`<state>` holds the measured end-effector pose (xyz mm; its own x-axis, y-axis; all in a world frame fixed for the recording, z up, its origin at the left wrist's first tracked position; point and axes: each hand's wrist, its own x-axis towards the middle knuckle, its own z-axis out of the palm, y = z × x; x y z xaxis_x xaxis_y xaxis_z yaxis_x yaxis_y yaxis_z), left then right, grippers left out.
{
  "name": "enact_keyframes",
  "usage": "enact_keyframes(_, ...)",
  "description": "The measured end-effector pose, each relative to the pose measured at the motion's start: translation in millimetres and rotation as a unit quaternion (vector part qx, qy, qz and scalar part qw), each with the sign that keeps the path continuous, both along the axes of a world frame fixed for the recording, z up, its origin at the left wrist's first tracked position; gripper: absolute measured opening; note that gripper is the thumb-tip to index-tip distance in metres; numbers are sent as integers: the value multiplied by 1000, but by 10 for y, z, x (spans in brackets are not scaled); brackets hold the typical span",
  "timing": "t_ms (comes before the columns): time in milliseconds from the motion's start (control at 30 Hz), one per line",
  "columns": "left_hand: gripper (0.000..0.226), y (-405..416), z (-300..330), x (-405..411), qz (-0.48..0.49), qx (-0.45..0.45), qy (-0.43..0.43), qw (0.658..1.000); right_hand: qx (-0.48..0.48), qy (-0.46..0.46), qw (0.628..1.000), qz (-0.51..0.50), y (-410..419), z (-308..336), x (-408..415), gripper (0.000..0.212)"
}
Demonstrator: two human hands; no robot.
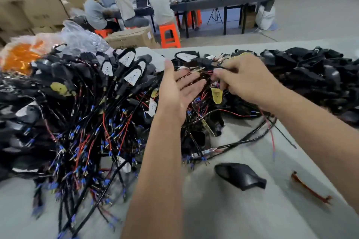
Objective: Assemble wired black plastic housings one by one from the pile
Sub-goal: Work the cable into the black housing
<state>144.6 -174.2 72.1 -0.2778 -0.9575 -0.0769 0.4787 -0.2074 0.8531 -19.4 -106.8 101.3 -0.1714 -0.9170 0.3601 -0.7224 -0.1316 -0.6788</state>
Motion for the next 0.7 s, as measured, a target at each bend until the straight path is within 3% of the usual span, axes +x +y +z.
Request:
enact_keyframes(100, 73, -85, 88, 295, 4, -41, -89, 995, 10, -179, 984, 14, -309, 43, 688, 39)
enact_keyframes(200, 35, -290, 275, 607, 93, -94, -157, 979, -29, -212, 977, -8, -563, -2, 1347, 38)
enact_keyframes(367, 13, -675, 438, 1191, 162, -133, -343, 916, 2, -93, 996, 13, -850, -50, 2107, 31)
enact_keyframes(433, 16, -797, 374, 1421, 222, -146, -453, 851, -13, -3, 1000, -20, -889, -171, 2281, 32)
enact_keyframes(500, 15, -851, 276, 1539, 259, -151, -544, 784, -16, 161, 986, -41, -949, -357, 2400, 40)
enact_keyframes(533, 14, -848, 233, 1553, 265, -151, -554, 775, -12, 200, 979, -41, -977, -443, 2429, 46)
enact_keyframes(700, 19, -839, 121, 1492, 299, -146, -555, 762, -1, 199, 980, 4, -1109, -565, 2326, 71)
